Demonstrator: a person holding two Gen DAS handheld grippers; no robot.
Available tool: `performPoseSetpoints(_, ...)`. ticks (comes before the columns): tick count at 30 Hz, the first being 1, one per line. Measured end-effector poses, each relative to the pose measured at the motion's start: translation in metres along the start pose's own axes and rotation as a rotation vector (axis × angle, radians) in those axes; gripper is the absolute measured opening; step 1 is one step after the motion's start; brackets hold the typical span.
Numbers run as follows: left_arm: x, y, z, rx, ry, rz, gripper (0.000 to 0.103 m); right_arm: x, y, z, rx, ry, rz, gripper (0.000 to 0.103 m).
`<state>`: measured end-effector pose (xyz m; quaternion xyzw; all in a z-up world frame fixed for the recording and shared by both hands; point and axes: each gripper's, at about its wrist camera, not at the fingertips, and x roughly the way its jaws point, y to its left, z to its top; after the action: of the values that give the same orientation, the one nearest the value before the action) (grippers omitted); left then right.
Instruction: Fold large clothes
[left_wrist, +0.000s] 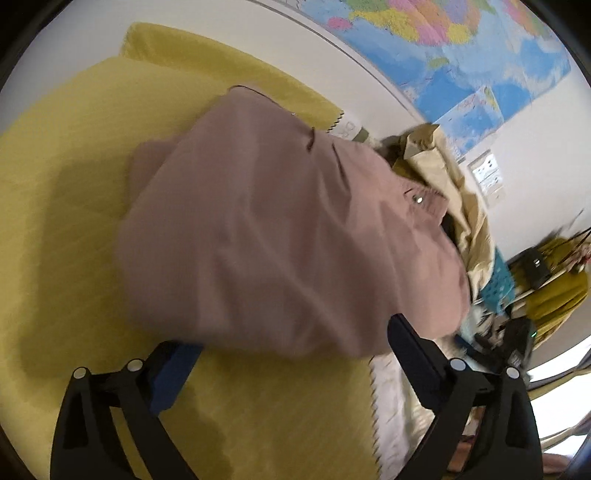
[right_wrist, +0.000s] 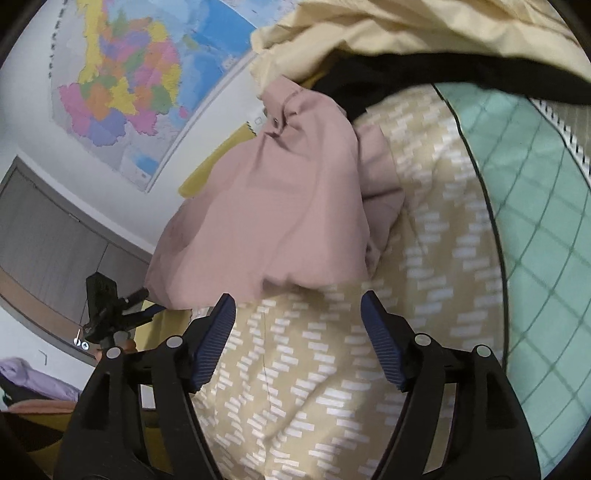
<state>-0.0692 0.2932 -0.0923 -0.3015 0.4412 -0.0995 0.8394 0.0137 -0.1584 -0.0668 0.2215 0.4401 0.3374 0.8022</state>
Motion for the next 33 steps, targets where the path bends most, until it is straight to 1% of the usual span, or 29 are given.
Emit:
performPoseSetpoints(6,0.017,-0.006,0.015,-0.006,-0.053,-0.019,0.096,0.015,0.003,0.009,0.028,-0.016,-0.006,0.073)
performPoseSetpoints(9,0.02,-0.002,0.023,-0.043,-0.065,-0.041,0.096,0.02,0.002,0.015,0.057,-0.031,-0.013,0.073)
performPoseSetpoints(12,0.023,-0.005,0.026,-0.03,-0.064,-0.034,0.096,0.016,0.001,0.015,0.087,-0.033,-0.013,0.074)
performPoseSetpoints(14,0.023,-0.007,0.025,-0.016,-0.066,-0.029,0.096,0.006,-0.002,0.011,0.109,-0.05,-0.013,0.076)
performPoseSetpoints(17,0.023,-0.008,0.025,-0.004,-0.066,-0.025,0.096,-0.011,-0.006,0.002,0.142,-0.066,0.009,0.077)
performPoseSetpoints(19,0.024,-0.009,0.025,0.002,-0.063,-0.02,0.096,-0.012,-0.005,-0.005,0.166,-0.043,0.058,0.077)
performPoseSetpoints(20,0.024,-0.01,0.026,0.011,-0.061,-0.014,0.096,-0.009,-0.002,-0.008,0.165,-0.029,0.07,0.077)
performPoseSetpoints(22,0.025,-0.011,0.025,0.017,-0.061,-0.005,0.096,-0.001,0.003,-0.008,0.148,-0.013,0.054,0.077)
performPoseSetpoints(24,0.026,-0.013,0.025,0.026,-0.06,0.006,0.096,0.008,0.004,-0.006,0.145,-0.013,0.04,0.075)
performPoseSetpoints(26,0.027,-0.015,0.025,0.031,-0.057,0.018,0.096,0.013,0.009,-0.002,0.129,-0.026,0.01,0.076)
performPoseSetpoints(28,0.027,-0.017,0.024,0.046,-0.054,0.034,0.096,0.017,0.011,0.002,0.135,-0.024,0.019,0.076)
performPoseSetpoints(29,0.028,-0.018,0.024,0.051,-0.053,0.042,0.096,0.018,0.012,0.004,0.131,-0.022,0.019,0.076)
performPoseSetpoints(30,0.027,-0.019,0.023,0.055,-0.054,0.056,0.095,0.016,0.014,0.005,0.119,-0.028,-0.005,0.076)
performPoseSetpoints(31,0.027,-0.018,0.023,0.057,-0.053,0.058,0.095,0.012,0.018,0.006,0.097,-0.034,-0.023,0.076)
performPoseSetpoints(33,0.027,-0.018,0.023,0.061,-0.051,0.055,0.095,0.006,0.024,0.008,0.057,-0.043,-0.026,0.076)
